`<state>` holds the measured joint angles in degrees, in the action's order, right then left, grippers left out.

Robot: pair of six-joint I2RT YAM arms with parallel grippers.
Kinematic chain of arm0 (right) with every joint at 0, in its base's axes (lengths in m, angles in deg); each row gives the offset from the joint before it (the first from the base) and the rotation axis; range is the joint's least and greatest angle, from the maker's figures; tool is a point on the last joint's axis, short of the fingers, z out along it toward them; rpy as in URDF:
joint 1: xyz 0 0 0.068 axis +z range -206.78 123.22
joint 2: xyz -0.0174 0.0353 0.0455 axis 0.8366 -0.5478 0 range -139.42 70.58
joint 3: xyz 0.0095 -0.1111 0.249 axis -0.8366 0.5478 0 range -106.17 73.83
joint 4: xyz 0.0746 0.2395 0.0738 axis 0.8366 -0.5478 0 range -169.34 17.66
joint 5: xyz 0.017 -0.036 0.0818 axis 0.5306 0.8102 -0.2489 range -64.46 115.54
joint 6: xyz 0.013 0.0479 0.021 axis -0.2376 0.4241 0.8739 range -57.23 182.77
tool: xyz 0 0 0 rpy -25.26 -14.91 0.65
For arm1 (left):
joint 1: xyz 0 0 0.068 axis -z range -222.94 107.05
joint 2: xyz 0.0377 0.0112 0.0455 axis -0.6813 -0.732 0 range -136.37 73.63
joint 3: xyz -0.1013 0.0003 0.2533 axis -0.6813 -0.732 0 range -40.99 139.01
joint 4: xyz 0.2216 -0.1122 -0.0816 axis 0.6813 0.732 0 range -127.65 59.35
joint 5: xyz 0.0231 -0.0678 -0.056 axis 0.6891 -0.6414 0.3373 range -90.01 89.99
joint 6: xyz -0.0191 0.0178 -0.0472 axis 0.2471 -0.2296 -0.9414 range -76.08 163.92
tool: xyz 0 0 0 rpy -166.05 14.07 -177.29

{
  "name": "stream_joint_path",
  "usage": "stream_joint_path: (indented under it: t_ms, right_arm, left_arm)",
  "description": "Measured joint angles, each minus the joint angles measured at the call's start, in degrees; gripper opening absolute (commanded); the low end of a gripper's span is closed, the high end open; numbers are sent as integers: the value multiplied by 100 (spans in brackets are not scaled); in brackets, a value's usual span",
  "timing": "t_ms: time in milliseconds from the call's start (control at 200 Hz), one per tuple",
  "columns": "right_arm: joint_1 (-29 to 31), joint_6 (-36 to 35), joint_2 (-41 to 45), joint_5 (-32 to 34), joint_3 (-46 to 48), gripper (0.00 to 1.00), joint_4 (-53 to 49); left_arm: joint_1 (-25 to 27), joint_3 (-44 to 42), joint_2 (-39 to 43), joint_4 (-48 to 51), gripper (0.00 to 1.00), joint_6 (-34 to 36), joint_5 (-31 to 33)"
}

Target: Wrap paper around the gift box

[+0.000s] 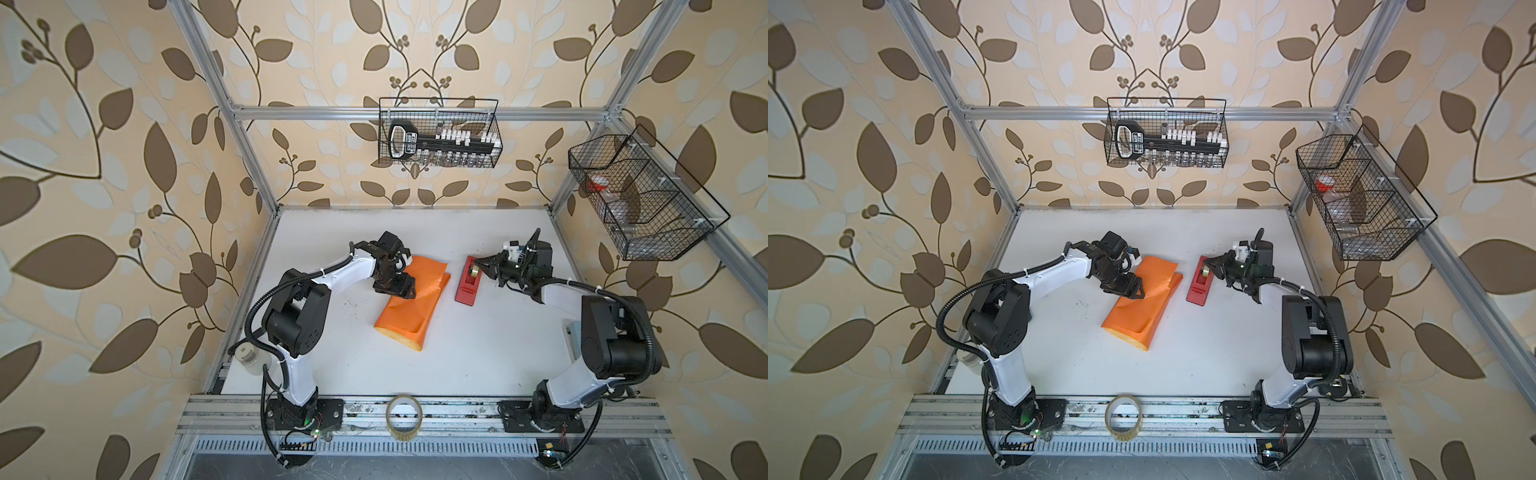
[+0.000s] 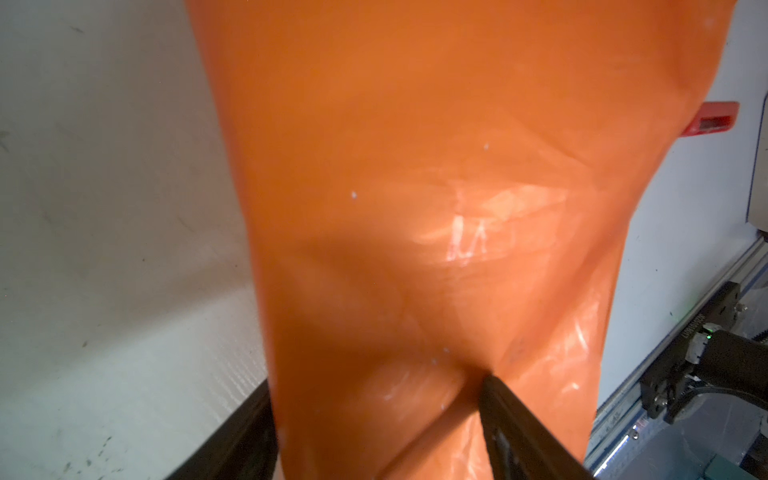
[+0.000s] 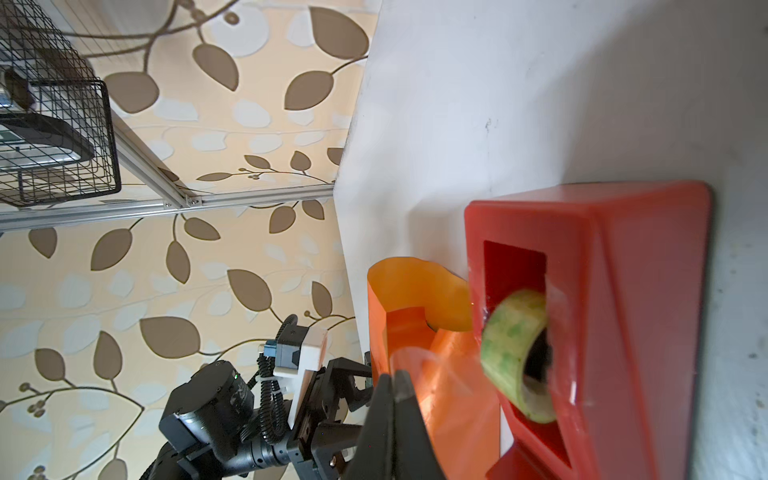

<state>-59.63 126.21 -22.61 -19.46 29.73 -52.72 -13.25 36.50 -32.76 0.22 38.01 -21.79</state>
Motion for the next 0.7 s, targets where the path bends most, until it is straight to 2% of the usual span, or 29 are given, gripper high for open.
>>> stream_joint_path:
  t_ms: [350,700]
  right_arm:
    - [94,76,444,140,-70,0,-332]
    - [221,79,317,177,28,0,-157]
  left_arm:
    - [0,0,0,0,75,0,-4]
    - [0,0,0,0,75,0,-7]
